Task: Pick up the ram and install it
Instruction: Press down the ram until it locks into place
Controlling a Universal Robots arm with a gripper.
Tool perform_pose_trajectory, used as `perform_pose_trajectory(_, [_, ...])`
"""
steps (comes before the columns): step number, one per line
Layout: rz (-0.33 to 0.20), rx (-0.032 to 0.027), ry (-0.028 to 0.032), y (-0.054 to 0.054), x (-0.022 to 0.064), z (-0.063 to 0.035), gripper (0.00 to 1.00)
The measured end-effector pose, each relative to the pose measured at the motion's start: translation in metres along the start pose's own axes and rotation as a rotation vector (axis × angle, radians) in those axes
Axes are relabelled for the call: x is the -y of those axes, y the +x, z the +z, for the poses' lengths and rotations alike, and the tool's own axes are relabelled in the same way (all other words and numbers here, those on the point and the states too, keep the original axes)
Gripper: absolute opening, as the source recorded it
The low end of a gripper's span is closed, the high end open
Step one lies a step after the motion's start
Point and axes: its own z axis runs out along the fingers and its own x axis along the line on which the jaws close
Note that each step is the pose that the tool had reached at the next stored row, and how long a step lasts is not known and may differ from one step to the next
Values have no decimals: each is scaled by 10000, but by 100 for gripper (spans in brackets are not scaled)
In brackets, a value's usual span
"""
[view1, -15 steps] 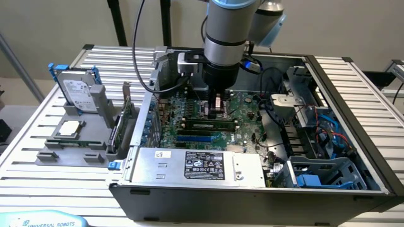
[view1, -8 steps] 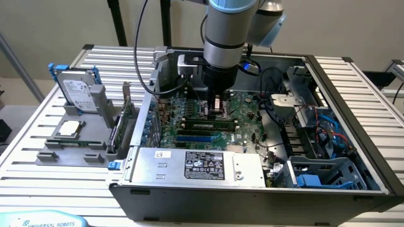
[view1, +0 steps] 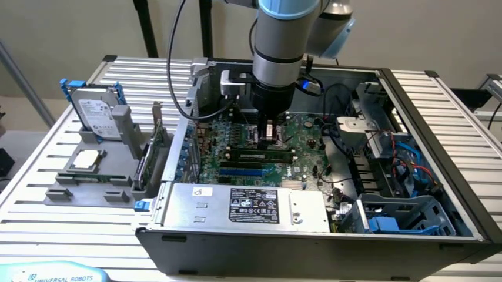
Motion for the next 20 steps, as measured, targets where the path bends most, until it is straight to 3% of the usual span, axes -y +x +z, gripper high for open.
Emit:
perform_pose_trajectory(9, [2,-95,1,0,1,22,11])
perform_pose_trajectory(20, [3,-104,1,1,2,90,11])
